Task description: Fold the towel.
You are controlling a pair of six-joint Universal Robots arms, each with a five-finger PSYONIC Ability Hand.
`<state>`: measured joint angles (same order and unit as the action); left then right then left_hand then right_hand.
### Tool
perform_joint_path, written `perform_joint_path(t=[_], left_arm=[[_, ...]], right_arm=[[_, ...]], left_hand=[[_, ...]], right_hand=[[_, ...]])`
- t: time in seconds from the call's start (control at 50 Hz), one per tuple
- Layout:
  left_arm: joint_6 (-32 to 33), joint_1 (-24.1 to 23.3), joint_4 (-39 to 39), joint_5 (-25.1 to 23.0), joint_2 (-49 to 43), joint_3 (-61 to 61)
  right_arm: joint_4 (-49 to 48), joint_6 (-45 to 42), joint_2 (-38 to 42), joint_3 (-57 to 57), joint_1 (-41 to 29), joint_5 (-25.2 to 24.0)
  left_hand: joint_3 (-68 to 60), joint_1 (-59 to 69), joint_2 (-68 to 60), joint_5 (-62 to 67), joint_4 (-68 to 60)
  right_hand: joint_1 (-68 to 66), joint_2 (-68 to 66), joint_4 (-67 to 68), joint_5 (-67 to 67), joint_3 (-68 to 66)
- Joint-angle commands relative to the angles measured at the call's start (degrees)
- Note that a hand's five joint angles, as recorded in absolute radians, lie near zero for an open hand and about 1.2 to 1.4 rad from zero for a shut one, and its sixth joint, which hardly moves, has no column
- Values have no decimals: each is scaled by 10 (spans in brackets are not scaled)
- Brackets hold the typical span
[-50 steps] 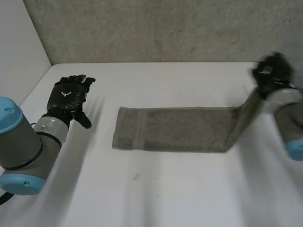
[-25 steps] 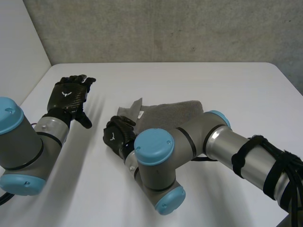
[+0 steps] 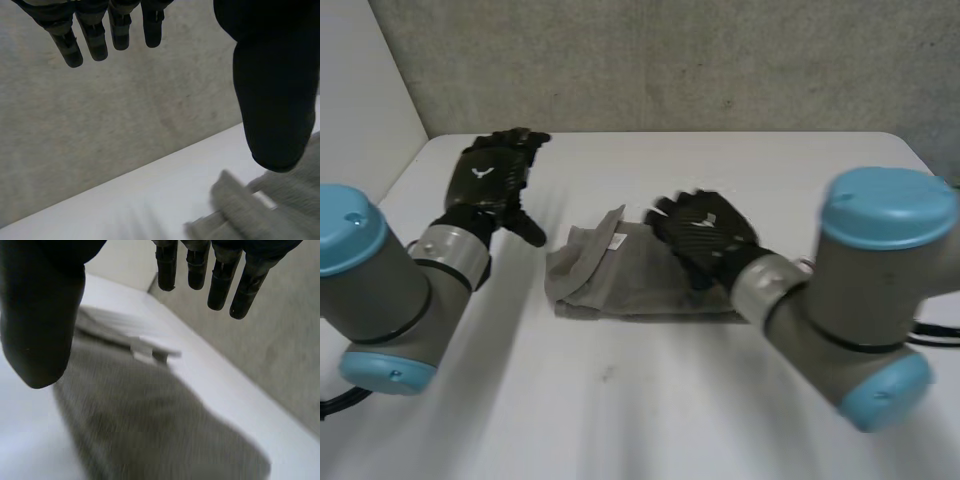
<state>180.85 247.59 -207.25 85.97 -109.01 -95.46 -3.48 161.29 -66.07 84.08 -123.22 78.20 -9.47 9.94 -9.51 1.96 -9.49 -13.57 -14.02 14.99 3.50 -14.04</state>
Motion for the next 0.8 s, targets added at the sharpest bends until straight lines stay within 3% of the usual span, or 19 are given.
perform_joint_path(t=[0.02,0.32,0.4,0.42,0.46,0.52,0.6,0.8], left_arm=[[-8,-58,3,-14,-55,31],[-1,-69,25,-12,-198,126],[1,-63,29,16,-228,152],[1,-63,29,16,-228,152],[2,-51,30,75,-232,160],[3,-36,31,116,-230,157],[3,-33,33,126,-227,153],[-3,-50,82,121,-146,61]], right_arm=[[-10,-4,-1,82,68,-24],[-137,-34,31,150,98,-20],[-152,-41,47,150,94,-12],[-156,-49,55,148,94,0],[-157,-61,61,145,93,18],[-158,-91,67,142,94,52],[-159,-127,68,141,98,79],[-132,-156,10,168,95,80]], left_hand=[[-11,6,-10,-14,-11],[-28,23,-27,3,-27],[-34,30,-34,9,-34],[-34,30,-34,9,-34],[-36,31,-36,11,-36],[-36,31,-36,11,-36],[-36,31,-36,11,-36],[-31,26,-31,6,-31]], right_hand=[[29,33,-43,-28,33],[-167,-162,153,167,-162],[-223,-218,208,223,-218],[-261,-256,247,261,-256],[-308,-304,294,309,-304],[-389,-385,375,390,-384],[-663,-659,649,664,-658],[-664,-660,650,665,-660]])
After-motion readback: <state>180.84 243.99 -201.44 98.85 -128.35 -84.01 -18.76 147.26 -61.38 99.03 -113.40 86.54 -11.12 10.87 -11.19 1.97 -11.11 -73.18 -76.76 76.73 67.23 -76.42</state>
